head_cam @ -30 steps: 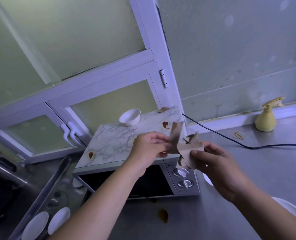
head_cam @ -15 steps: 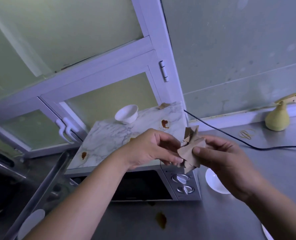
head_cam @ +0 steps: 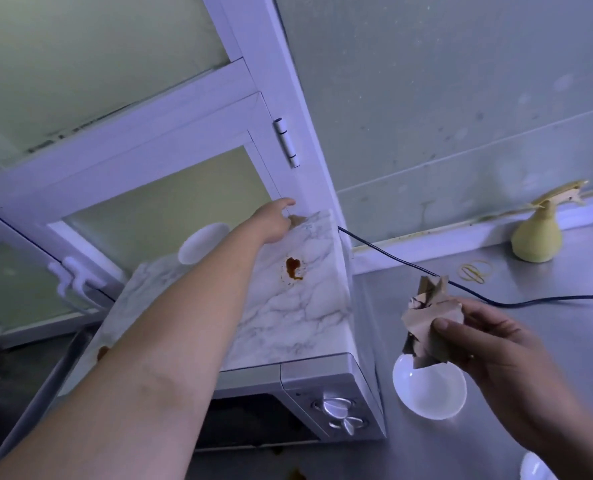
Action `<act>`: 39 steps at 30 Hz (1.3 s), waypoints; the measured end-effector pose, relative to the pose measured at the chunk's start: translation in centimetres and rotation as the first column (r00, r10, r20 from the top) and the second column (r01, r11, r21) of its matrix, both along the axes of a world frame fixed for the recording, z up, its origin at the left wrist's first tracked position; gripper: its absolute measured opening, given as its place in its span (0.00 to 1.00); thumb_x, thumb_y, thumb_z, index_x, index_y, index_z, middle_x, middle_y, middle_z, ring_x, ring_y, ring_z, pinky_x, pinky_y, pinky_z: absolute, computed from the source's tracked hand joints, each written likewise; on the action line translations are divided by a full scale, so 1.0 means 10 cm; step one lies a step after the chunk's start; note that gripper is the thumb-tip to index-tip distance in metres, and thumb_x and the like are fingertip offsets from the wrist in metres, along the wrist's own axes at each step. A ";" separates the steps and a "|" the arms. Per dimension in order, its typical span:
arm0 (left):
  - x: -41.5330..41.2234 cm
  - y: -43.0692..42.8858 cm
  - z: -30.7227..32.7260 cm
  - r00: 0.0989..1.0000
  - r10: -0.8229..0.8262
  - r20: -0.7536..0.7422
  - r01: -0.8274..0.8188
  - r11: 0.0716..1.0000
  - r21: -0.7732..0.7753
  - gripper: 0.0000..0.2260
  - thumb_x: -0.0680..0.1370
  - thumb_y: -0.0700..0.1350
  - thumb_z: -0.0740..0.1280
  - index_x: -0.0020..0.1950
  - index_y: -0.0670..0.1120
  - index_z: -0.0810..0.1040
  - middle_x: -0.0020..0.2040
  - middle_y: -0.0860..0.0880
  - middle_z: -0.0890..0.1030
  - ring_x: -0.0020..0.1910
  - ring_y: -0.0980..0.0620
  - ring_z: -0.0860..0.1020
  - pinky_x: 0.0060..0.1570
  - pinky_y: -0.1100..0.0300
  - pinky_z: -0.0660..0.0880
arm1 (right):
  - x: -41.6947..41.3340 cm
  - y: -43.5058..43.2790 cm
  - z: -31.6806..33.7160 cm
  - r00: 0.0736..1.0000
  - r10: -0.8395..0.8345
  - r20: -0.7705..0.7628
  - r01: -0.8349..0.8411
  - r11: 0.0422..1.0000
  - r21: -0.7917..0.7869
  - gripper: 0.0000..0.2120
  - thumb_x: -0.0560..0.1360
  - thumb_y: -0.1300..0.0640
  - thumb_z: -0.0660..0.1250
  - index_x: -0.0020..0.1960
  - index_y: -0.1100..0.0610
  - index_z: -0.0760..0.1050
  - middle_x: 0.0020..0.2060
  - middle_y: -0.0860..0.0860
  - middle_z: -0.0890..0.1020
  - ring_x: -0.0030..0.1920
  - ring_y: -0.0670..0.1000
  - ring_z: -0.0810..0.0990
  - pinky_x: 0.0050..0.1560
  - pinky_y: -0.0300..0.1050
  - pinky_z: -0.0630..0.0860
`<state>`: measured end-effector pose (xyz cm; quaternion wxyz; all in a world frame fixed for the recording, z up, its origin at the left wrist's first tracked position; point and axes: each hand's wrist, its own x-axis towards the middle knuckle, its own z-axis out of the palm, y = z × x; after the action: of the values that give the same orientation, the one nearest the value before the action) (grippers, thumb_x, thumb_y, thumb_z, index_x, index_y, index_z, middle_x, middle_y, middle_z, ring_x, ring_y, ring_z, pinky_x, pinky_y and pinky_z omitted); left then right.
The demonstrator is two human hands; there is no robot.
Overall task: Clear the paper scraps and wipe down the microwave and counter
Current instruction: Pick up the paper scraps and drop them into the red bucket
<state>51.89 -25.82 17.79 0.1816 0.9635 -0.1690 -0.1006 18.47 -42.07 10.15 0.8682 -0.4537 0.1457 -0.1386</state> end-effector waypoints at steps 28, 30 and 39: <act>-4.76 2.16 -0.41 0.788 -0.346 -0.510 -0.199 0.640 -0.742 0.12 0.73 0.31 0.71 0.45 0.48 0.88 0.42 0.47 0.87 0.40 0.56 0.83 0.41 0.63 0.77 | -2.48 2.33 0.16 0.995 -0.096 -0.037 0.084 0.966 -0.246 0.09 0.66 0.71 0.70 0.45 0.67 0.84 0.33 0.71 0.81 0.29 0.61 0.80 0.29 0.45 0.77; -4.99 2.38 -0.60 0.720 -0.416 -0.556 -0.185 0.657 -0.731 0.11 0.74 0.35 0.71 0.47 0.50 0.88 0.44 0.48 0.87 0.42 0.54 0.83 0.43 0.61 0.78 | -2.79 2.58 0.04 0.980 -0.184 -0.073 0.156 0.945 -0.287 0.11 0.68 0.77 0.68 0.43 0.65 0.84 0.32 0.68 0.81 0.28 0.60 0.80 0.28 0.46 0.77; -6.06 2.72 -1.30 0.326 -0.573 -0.752 -0.320 0.681 -0.659 0.08 0.76 0.33 0.69 0.54 0.37 0.84 0.48 0.41 0.85 0.43 0.49 0.83 0.49 0.58 0.79 | -4.15 3.23 -0.32 0.906 -0.268 -0.328 0.160 0.934 -0.320 0.14 0.68 0.71 0.71 0.51 0.60 0.85 0.33 0.59 0.82 0.32 0.54 0.79 0.34 0.42 0.76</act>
<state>-8.72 1.39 4.83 0.5930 0.5458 -0.1412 -0.5748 -22.98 -9.79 6.90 0.7301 -0.5732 0.3329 -0.1663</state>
